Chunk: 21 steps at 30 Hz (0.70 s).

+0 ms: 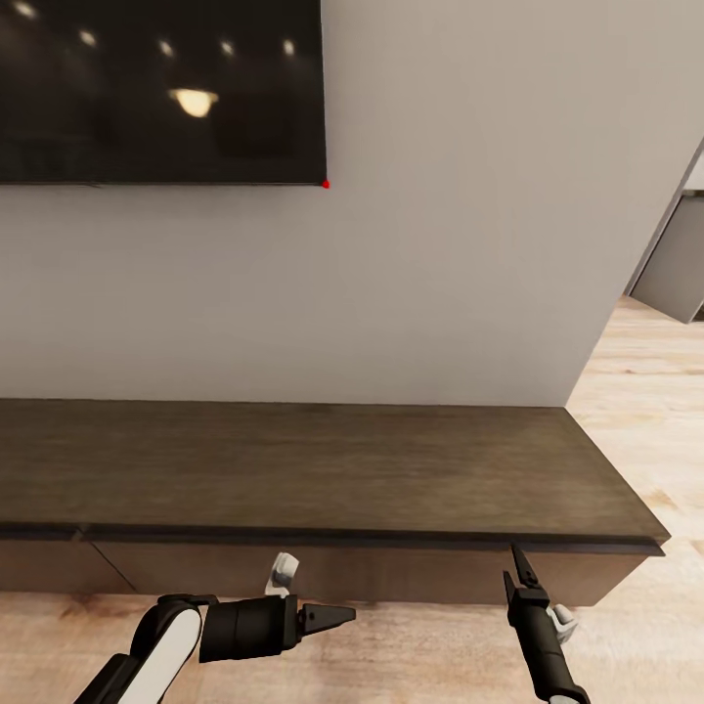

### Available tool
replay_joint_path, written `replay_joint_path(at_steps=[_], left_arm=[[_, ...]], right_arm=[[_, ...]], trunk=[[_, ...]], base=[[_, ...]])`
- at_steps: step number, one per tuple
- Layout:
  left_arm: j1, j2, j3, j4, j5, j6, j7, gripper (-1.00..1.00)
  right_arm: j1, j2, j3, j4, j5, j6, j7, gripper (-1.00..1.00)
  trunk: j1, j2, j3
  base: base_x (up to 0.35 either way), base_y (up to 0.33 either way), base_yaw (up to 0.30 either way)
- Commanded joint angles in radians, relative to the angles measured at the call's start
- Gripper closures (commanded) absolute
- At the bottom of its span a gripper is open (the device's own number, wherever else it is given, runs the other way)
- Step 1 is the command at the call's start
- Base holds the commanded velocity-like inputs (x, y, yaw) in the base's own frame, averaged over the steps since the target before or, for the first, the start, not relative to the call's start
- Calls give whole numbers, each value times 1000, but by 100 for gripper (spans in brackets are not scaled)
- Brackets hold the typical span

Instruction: Place each of the two pumpkins and all three candles from the living room inside a cabinet in the living room (use any cabinet), then make sure every cabinet is closed, and position the cauldron so it is next to a table in the living room.

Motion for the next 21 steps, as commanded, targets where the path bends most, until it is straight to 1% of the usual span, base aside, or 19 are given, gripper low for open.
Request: replay_joint_path(at_steps=[1, 21], left_arm=[[-1, 0, -1, 0, 1, 4, -2, -100], [-1, 0, -2, 0, 1, 4, -2, -100]], right_arm=[[-1, 0, 2, 1, -8, 0, 4, -100], [-1, 0, 2, 1, -7, 0, 3, -100]], trunk=[[0, 0, -1], [0, 0, -1]], base=[[3, 1, 0], [27, 0, 0]])
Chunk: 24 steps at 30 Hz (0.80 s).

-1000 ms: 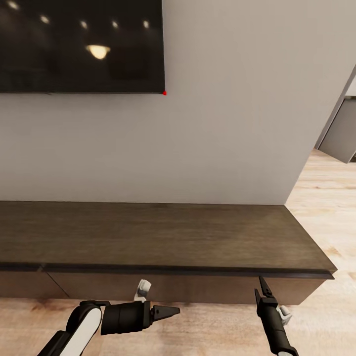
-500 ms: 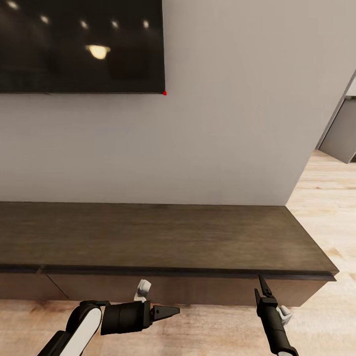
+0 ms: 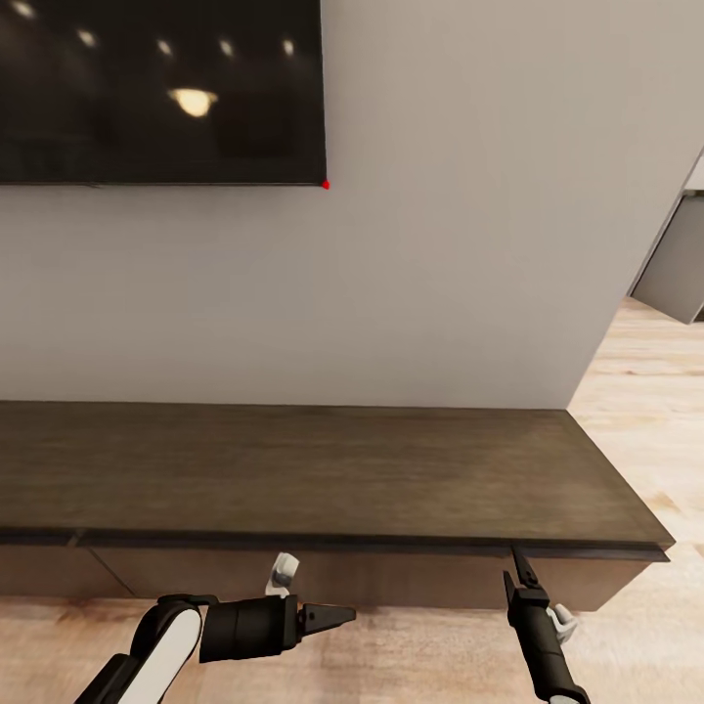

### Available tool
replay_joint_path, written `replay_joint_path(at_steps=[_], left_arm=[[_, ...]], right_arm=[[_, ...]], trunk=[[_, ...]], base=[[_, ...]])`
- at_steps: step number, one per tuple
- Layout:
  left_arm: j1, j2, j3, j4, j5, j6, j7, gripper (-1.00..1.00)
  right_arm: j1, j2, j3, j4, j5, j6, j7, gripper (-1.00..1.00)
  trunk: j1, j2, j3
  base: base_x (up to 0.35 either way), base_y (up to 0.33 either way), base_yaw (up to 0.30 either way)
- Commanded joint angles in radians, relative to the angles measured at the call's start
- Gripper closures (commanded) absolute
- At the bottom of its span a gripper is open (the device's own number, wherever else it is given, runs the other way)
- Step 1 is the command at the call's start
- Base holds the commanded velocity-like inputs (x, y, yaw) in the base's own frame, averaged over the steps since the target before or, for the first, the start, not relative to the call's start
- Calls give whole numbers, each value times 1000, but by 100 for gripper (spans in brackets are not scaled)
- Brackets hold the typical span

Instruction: Place each of the two pumpkins and all three candles from the living room inside a cabinet in the living room (use any cabinet), then make sure every cabinet is closed, and position the cauldron so it is next to a table in the living room.

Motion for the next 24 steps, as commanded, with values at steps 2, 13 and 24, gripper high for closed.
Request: replay_joint_path(at_steps=[2, 13, 24], left_arm=[[-1, 0, -1, 0, 1, 4, -2, -100], [-1, 0, -5, 0, 2, 3, -2, -100], [-1, 0, -4, 0, 3, 4, -2, -100]], right_arm=[[-1, 0, 2, 1, -8, 0, 3, -100], [-1, 0, 2, 1, -8, 0, 2, -100], [-1, 0, 2, 1, -9, -14, 1, 100]], trunk=[[0, 0, -1], [0, 0, -1], [0, 0, -1]], base=[[103, 0, 0], [20, 0, 0], [0, 0, 0]])
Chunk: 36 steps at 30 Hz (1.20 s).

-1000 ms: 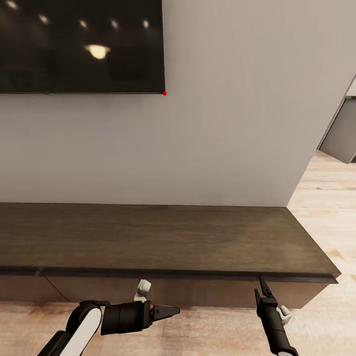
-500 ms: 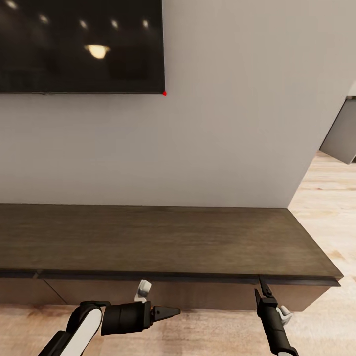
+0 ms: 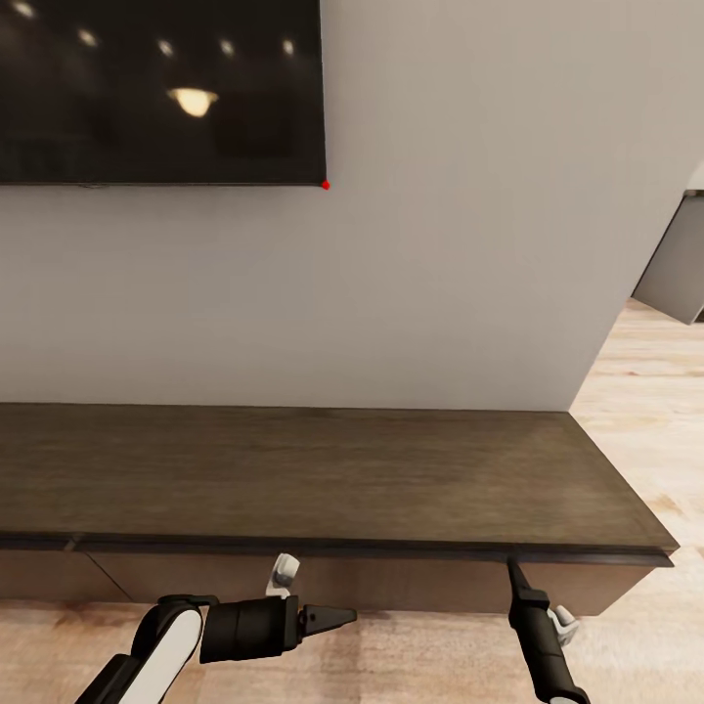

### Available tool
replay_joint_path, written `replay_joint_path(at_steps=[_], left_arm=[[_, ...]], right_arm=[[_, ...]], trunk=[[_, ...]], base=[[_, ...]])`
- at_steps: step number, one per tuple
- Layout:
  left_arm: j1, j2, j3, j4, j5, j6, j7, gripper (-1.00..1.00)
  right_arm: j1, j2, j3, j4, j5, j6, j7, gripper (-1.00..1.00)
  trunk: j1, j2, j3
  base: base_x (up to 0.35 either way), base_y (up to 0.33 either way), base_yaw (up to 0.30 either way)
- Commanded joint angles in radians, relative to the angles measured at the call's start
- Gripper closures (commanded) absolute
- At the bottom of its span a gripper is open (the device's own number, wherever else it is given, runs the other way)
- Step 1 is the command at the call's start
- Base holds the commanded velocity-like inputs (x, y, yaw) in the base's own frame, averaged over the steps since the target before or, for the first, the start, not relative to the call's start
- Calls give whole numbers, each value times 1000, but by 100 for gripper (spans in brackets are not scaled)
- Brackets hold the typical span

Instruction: Place each of the two pumpkins and all three candles from the living room inside a cabinet in the living room (use any cabinet), then make sure every cabinet is closed, and position the cauldron so it is next to a table in the living room.

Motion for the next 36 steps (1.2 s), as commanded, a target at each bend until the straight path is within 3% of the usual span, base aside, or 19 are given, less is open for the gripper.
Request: replay_joint_path(at_steps=[1, 21, 36], left_arm=[[-1, 0, -1, 0, 1, 4, -2, -100], [-1, 0, -1, 0, 1, 4, -2, -100], [-1, 0, -1, 0, 1, 5, -2, -100]], right_arm=[[-1, 0, 4, -5, -11, 2, 10, 100], [-1, 0, 4, -5, -11, 2, 9, 100], [0, 0, 4, -5, -11, 2, 9, 100]], trunk=[[0, 0, -1], [0, 0, -1], [0, 0, -1]], base=[[0, 0, 0], [0, 0, 0], [-123, 0, 0]])
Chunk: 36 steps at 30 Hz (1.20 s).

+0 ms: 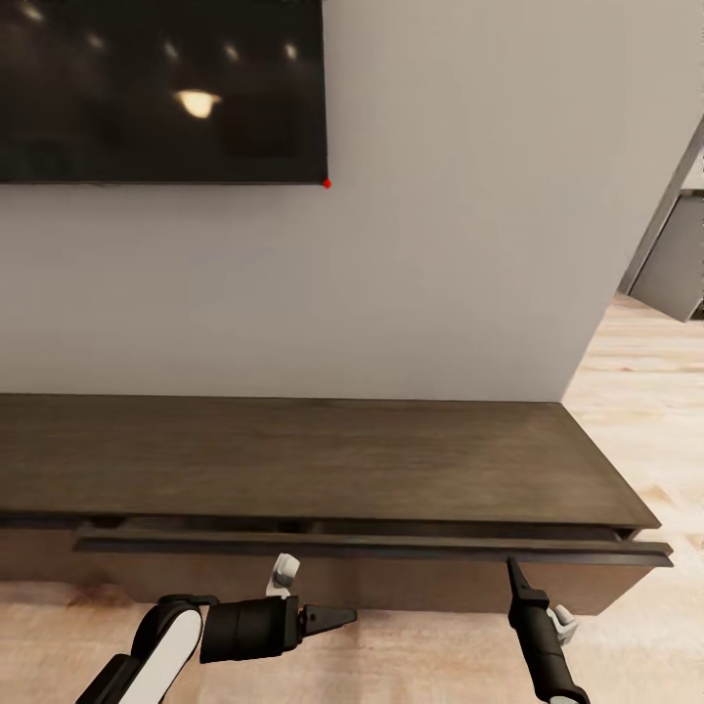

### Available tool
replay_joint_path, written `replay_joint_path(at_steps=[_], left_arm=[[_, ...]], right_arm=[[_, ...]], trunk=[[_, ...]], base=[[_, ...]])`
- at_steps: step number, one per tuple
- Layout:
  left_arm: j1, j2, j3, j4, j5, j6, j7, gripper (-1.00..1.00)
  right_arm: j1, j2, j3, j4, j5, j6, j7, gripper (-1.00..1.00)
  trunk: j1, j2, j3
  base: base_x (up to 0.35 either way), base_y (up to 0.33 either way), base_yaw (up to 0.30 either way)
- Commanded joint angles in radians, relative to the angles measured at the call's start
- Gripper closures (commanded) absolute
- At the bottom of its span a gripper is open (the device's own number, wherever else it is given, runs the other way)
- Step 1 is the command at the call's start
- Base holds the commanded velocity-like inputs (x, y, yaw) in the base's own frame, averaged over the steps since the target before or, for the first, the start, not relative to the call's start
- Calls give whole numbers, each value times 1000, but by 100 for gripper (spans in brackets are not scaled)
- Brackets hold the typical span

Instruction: Place each of the two pumpkins and all three candles from the living room inside a cabinet in the living room (use any cabinet), then make sure every cabinet is closed, and position the cauldron so it is next to a table in the living room.

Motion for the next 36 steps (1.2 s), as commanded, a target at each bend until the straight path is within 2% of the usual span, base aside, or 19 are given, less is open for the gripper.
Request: replay_joint_path(at_steps=[1, 36], left_arm=[[-1, 1, -1, 0, 1, 4, -2, -100], [-1, 2, 0, 0, 1, 4, -3, -100]], right_arm=[[-1, 0, 1, -1, -11, 1, 12, 100], [-1, 0, 1, -1, -11, 1, 12, 100]], trunk=[[-1, 0, -1], [-1, 0, -1]], base=[[-194, 0, 0], [-199, 0, 0]])
